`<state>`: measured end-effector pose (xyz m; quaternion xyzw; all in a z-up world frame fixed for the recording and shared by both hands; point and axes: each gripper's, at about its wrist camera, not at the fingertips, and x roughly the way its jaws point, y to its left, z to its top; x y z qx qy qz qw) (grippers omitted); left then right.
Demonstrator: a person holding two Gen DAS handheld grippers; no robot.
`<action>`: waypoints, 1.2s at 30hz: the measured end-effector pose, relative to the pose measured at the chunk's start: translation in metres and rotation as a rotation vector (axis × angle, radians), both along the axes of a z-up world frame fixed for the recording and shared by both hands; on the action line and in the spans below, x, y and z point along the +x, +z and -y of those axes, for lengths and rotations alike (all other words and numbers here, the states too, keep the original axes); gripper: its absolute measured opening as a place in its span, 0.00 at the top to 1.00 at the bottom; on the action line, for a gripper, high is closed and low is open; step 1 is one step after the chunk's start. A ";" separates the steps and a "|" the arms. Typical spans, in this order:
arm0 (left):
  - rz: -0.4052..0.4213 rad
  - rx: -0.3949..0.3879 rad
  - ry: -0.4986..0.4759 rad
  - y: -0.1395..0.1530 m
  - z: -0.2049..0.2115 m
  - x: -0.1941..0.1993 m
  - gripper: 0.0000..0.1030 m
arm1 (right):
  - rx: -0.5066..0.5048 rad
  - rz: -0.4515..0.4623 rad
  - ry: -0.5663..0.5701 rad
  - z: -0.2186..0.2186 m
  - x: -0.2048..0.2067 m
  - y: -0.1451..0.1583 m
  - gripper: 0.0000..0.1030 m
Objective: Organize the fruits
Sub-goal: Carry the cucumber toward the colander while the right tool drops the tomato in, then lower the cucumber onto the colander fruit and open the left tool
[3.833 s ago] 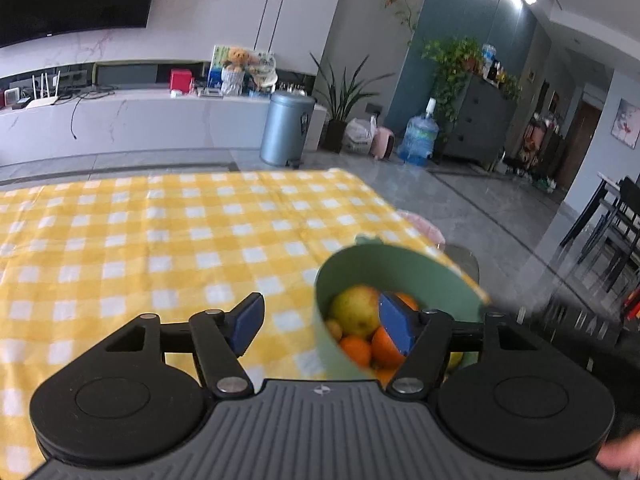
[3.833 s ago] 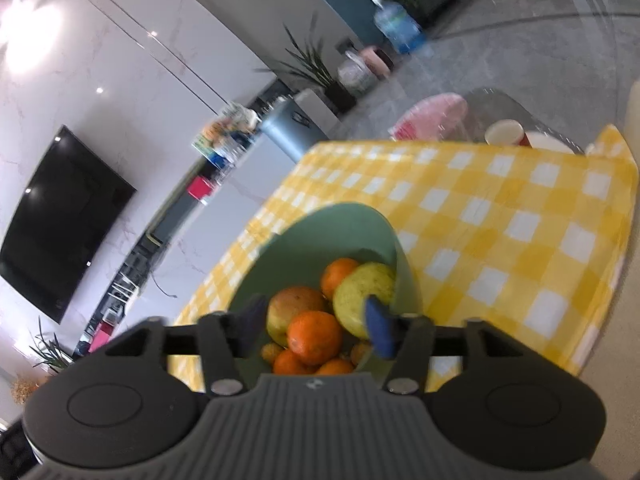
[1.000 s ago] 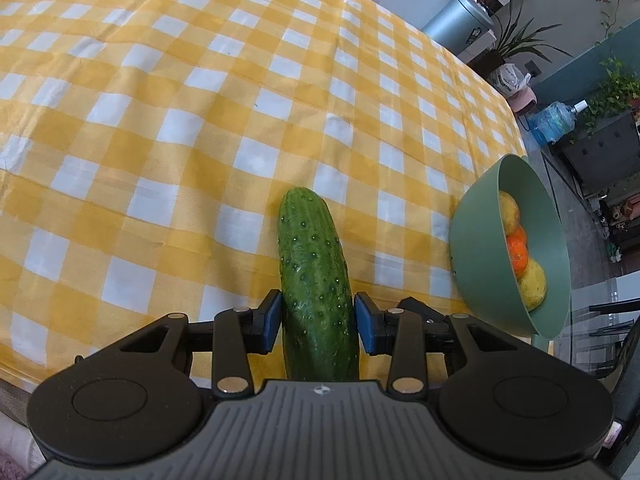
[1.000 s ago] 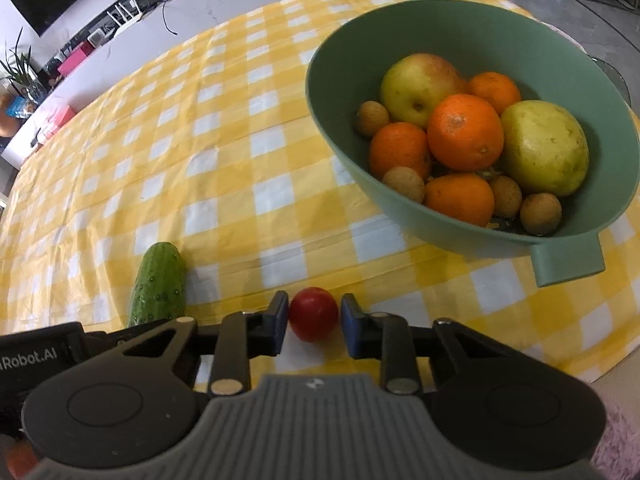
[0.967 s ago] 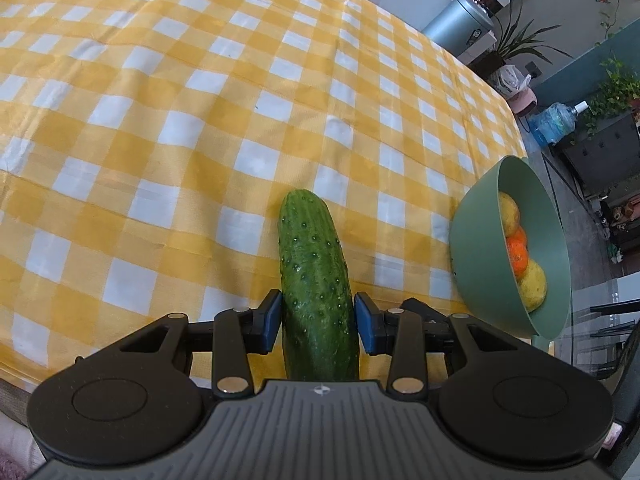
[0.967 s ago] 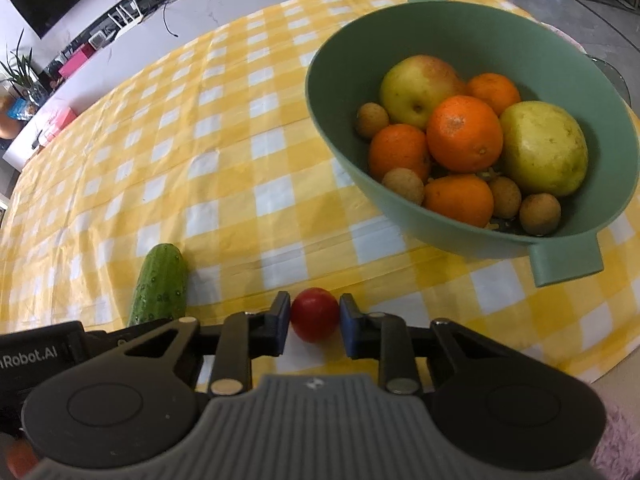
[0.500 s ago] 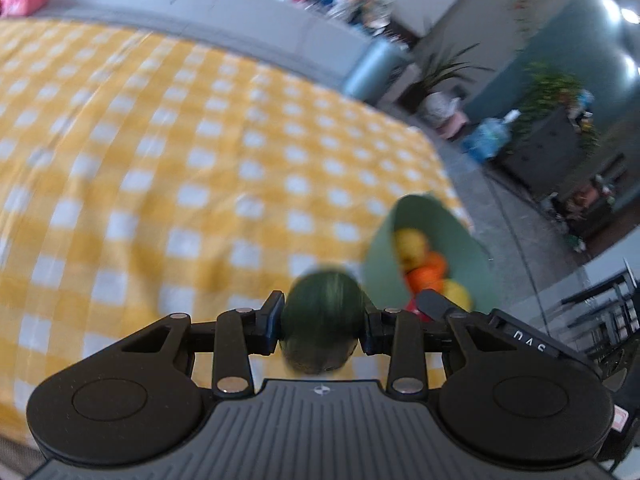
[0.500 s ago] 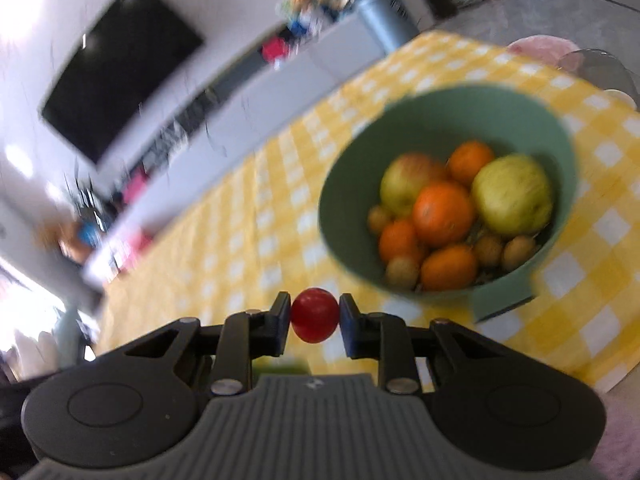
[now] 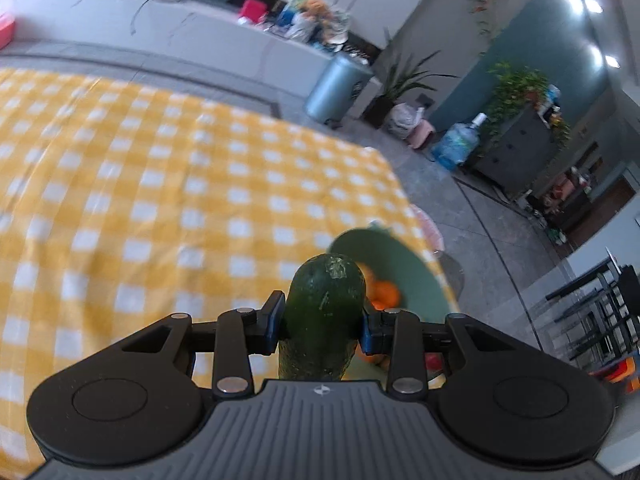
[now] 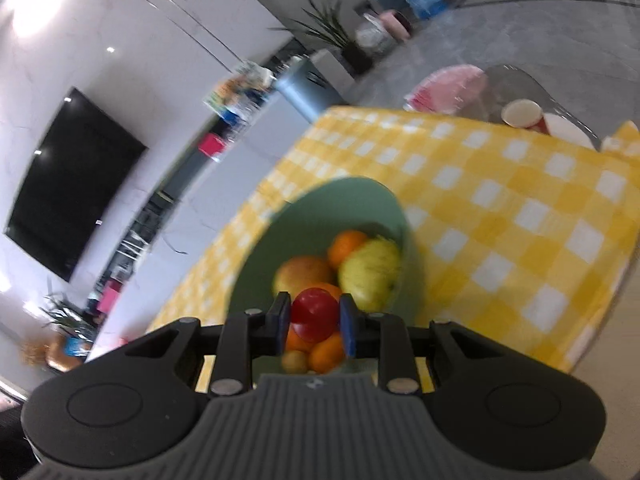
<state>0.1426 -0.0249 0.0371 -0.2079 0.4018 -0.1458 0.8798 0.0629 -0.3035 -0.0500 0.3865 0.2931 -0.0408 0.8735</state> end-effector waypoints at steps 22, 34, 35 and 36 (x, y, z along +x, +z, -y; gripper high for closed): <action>-0.144 -0.306 -0.006 -0.071 0.106 0.140 0.61 | -0.008 0.116 -0.177 0.026 -0.018 -0.008 0.52; -0.212 -0.147 0.041 -0.085 0.081 0.143 0.45 | -0.056 0.101 -0.158 0.021 -0.017 -0.007 0.52; -0.224 -0.144 0.050 -0.088 0.079 0.144 0.44 | -0.072 0.101 -0.159 0.020 -0.017 -0.005 0.52; -0.233 -0.141 0.055 -0.088 0.076 0.144 0.43 | -0.081 0.101 -0.158 0.019 -0.018 -0.004 0.52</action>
